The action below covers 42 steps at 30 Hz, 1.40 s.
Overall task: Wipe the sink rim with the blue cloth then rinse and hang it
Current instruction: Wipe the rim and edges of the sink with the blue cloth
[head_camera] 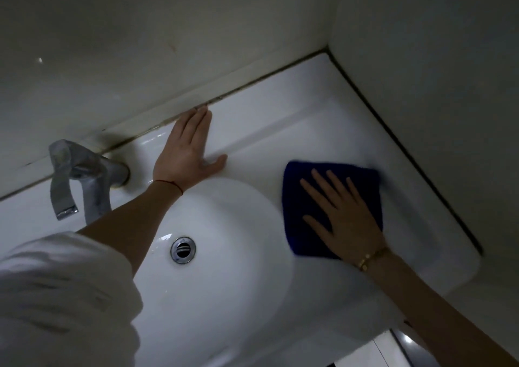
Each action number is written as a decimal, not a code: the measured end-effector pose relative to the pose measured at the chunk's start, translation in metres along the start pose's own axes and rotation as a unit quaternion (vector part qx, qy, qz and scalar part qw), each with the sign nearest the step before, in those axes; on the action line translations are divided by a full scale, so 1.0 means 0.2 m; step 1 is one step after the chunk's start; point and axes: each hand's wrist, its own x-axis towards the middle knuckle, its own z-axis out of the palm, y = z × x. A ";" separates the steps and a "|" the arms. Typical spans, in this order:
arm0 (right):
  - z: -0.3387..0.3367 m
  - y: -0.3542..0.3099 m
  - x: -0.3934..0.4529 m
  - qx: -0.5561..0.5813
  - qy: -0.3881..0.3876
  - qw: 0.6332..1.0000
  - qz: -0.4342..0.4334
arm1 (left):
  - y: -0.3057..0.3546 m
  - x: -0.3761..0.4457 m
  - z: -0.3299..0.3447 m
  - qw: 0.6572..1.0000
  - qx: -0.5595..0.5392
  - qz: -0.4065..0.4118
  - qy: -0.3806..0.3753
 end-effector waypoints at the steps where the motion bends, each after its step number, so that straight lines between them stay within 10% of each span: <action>1: -0.01 0.02 0.06 -0.002 0.014 0.999 0.030 | 0.00 0.00 0.00 1.000 0.001 -0.001 -0.002; 6: -0.03 -0.08 0.43 -0.024 0.055 0.991 0.118 | 0.01 0.00 -0.01 1.000 0.006 -0.010 -0.017; 14: 0.06 -0.17 0.21 -0.006 0.017 0.995 -0.094 | 0.01 0.00 -0.01 1.000 0.009 -0.011 -0.015; 23: -0.04 -0.05 0.47 -0.019 0.065 0.992 0.108 | 0.01 0.00 -0.01 1.000 0.007 -0.007 -0.002; 32: 0.08 -0.19 0.04 -0.007 0.004 0.998 -0.063 | 0.01 -0.01 -0.01 1.000 0.005 -0.008 -0.006; 42: -0.02 -0.07 0.30 -0.024 0.054 0.993 0.105 | 0.01 -0.01 0.00 1.000 0.009 -0.008 0.000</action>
